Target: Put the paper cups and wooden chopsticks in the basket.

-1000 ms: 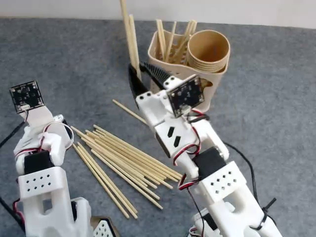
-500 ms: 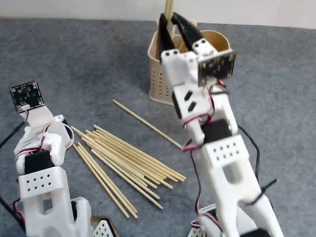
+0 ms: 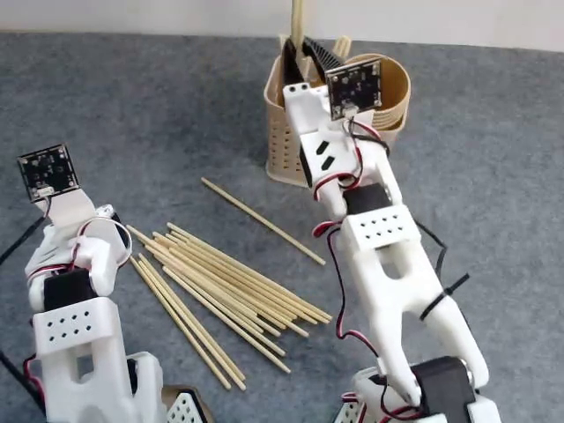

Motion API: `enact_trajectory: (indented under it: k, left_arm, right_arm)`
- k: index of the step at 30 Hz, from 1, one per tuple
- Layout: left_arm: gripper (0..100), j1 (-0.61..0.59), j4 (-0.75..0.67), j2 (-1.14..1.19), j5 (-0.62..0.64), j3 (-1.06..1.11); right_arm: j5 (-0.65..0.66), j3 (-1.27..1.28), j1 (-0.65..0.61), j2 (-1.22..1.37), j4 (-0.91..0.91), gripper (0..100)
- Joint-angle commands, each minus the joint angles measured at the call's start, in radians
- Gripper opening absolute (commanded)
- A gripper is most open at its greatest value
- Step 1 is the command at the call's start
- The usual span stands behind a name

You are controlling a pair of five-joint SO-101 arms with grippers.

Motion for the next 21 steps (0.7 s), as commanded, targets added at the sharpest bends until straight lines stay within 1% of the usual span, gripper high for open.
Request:
enact_trajectory:
  k: [1, 4, 5, 9, 21]
  left_arm:
    - [3, -0.002, -0.017, -0.021, 0.003, -0.005]
    - [3, -0.002, -0.017, -0.021, 0.003, -0.005]
    - [3, -0.002, -0.017, -0.021, 0.003, -0.005]
    - [3, -0.002, -0.017, -0.021, 0.003, -0.005]
    - [3, -0.002, -0.017, -0.021, 0.003, -0.005]
  right_arm:
    - [-0.008, -0.051, 0.012, 0.002, -0.013, 3.4]
    - [-0.009, -0.051, 0.01, -0.002, -0.013, 12.3]
    - [-0.009, -0.051, 0.008, -0.01, -0.012, 13.9]
    - [-0.009, -0.039, 0.005, -0.079, 0.013, 13.7]
    - [-0.008, -0.028, -0.073, -0.318, 0.484, 13.3]
